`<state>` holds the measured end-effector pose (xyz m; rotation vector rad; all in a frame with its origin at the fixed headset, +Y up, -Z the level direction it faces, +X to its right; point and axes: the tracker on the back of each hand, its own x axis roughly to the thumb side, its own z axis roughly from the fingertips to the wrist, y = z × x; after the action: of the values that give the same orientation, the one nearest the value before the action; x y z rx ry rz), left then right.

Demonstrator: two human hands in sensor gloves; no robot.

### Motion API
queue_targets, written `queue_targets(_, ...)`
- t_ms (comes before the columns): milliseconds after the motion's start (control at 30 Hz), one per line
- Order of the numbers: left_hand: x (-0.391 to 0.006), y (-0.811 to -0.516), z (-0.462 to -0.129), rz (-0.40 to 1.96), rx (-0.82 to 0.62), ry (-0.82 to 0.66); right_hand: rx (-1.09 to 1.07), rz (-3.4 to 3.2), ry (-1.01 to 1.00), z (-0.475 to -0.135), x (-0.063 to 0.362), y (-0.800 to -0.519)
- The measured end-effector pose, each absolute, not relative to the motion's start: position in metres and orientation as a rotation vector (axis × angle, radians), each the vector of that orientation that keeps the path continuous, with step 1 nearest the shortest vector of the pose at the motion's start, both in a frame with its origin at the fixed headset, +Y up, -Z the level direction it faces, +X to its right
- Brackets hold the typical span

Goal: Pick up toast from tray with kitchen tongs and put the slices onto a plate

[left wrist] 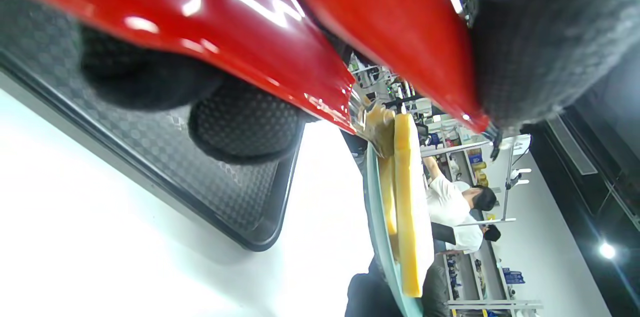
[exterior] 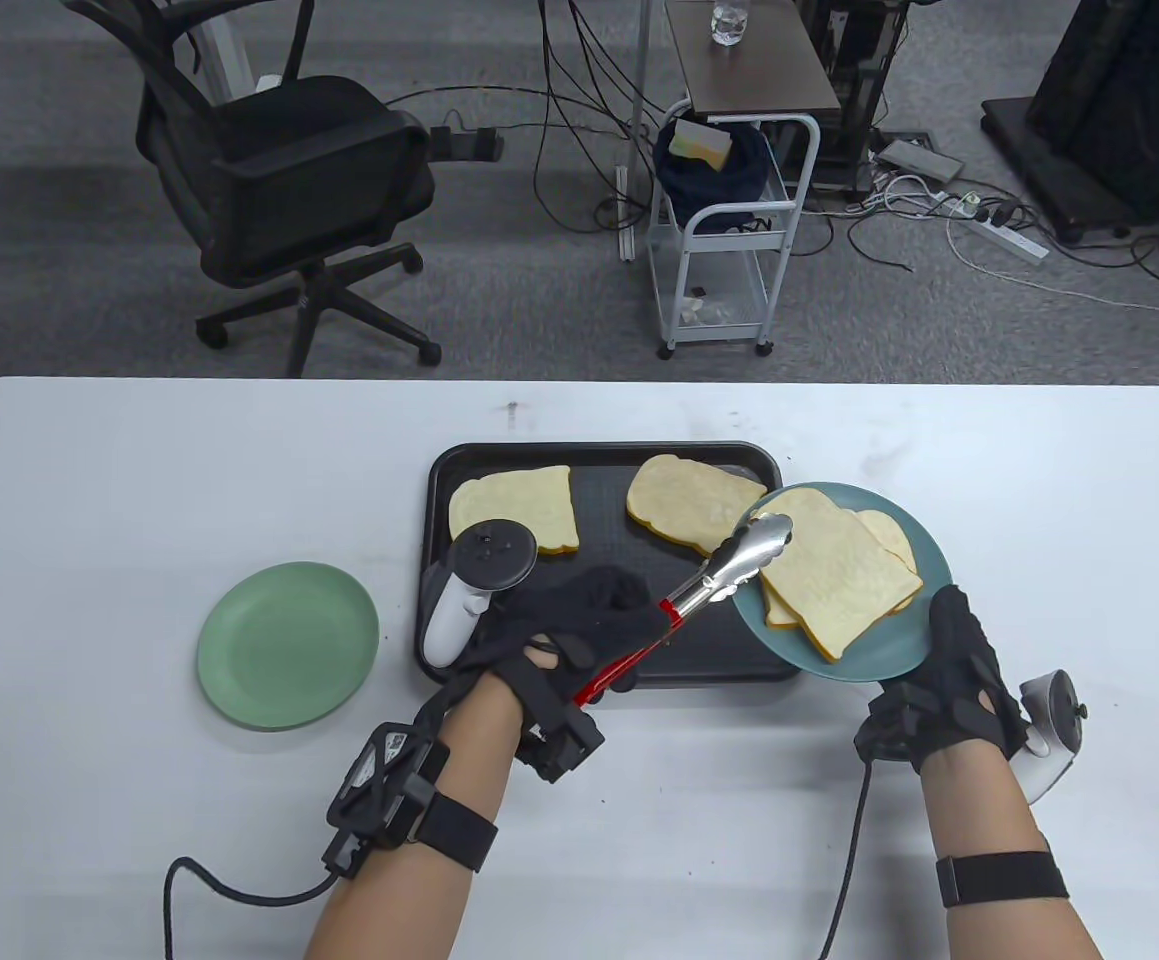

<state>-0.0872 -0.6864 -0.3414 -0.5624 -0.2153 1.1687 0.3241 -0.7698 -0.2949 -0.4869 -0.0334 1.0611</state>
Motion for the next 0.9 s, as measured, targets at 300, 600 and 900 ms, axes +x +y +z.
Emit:
queue_targets(300, -0.151, -0.665, -0.343, 1.11, -0.463, -0.108, -0.489, 1.045, -0.047, -0.294, 0.327, -0.768)
queue_targets(600, -0.173, -0.722, -0.345, 1.059, -0.52, 0.032, -0.496, 1.048, -0.045, -0.294, 0.327, -0.77)
queue_targets(900, -0.145, -0.764, -0.377, 1.014, -0.559, 0.146, -0.496, 1.04, -0.039, -0.295, 0.328, -0.771)
